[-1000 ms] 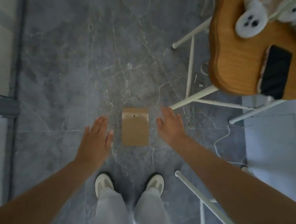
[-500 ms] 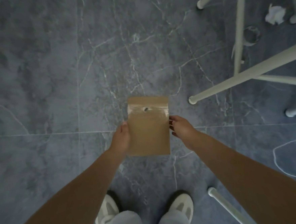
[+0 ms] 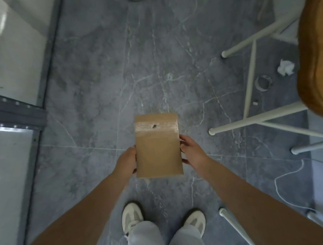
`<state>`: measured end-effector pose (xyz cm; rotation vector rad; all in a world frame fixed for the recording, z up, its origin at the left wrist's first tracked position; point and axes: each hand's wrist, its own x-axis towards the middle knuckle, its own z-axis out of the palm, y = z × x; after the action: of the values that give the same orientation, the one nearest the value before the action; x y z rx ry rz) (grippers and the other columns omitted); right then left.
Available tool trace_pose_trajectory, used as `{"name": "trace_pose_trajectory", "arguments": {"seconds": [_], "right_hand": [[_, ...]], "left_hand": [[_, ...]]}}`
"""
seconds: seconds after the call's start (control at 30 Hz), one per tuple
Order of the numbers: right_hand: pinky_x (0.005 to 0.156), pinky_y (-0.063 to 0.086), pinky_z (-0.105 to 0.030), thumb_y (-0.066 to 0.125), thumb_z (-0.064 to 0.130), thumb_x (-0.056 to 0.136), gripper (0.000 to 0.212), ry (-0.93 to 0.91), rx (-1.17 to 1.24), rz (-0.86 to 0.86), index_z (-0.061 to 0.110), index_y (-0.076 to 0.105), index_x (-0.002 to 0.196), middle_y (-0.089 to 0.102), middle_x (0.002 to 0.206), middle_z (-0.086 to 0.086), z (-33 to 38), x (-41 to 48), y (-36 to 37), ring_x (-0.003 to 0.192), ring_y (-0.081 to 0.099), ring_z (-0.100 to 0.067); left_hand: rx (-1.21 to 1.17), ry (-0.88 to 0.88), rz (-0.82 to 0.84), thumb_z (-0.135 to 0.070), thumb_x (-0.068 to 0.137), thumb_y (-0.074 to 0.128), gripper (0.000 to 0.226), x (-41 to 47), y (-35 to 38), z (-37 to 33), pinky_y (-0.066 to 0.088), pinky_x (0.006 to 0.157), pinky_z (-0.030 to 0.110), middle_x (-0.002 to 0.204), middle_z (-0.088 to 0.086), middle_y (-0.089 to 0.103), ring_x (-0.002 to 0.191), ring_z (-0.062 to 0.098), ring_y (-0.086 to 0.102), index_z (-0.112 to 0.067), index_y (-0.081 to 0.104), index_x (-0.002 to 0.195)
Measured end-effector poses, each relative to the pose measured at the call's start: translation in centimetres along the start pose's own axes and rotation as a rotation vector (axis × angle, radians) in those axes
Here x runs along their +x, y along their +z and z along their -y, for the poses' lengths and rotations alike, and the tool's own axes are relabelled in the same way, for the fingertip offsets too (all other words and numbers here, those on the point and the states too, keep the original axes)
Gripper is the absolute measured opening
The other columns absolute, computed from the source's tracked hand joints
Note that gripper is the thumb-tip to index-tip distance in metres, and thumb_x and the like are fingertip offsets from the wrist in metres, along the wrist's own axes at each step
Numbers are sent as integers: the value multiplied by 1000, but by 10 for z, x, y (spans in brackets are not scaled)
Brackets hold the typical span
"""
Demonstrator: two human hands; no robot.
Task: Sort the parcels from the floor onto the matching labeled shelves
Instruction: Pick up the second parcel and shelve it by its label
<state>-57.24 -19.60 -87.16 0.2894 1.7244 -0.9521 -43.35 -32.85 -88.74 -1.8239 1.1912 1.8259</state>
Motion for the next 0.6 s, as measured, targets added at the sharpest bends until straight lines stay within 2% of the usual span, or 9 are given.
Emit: {"name": "trace_pose_trajectory", "arguments": {"seconds": [0.07,0.1,0.2,0.27,0.37,0.43,0.5,0.6], "right_hand": [[94,46,-35,28,3,108,45,-53,43,37,18,45,147,55,140,-3,26,-34,12,114,52,-15],[96,45,-35,29,3,108,45,-70,62,54,17,44,148,54,143,-4,38,-52,18,116,51,-15],[112,41,-44,32,2,108,44,-129,70,80,18,42,148,49,148,-4,69,-106,30,124,50,-18],[115,38,-50,37,7,108,41,-187,62,103,20,43,146,49,149,-3,86,-144,37,129,51,-20],[111,42,-47,42,15,108,37,-250,57,122,20,45,144,54,141,2,105,-198,50,124,56,-18],[97,49,-35,41,12,108,33,-256,83,136,20,48,139,59,129,6,120,-234,59,109,60,-10],[86,50,-27,42,12,107,30,-312,61,189,24,51,133,63,121,9,134,-268,68,103,60,-4],[100,46,-35,41,16,107,31,-366,-8,270,27,55,133,66,127,5,149,-311,80,116,60,-12]], "left_hand": [[-20,38,-29,-36,107,35,36,-33,-21,-27,48,87,38,132,9,63,112,23,60,-21,62,125],[-20,65,-42,-36,108,34,34,-52,-33,-41,47,86,37,134,9,63,110,23,59,-21,61,124],[-13,184,-60,-33,109,33,31,-105,-68,-76,48,84,34,135,8,63,105,21,60,-24,60,122],[-28,235,-63,-33,110,33,34,-142,-91,-93,48,83,33,133,7,63,108,22,61,-23,61,126],[-36,279,-63,-33,111,30,42,-199,-120,-105,47,91,34,135,5,60,122,25,58,-18,55,140],[-58,325,-65,-32,111,28,40,-238,-139,-105,49,90,32,130,1,60,114,20,58,-20,54,138],[-102,375,-55,-32,111,28,39,-280,-159,-101,48,91,31,128,1,60,110,17,57,-23,53,139],[-156,437,-112,-32,111,32,40,-335,-187,-91,44,103,37,144,1,55,127,20,53,-24,48,146]]}}
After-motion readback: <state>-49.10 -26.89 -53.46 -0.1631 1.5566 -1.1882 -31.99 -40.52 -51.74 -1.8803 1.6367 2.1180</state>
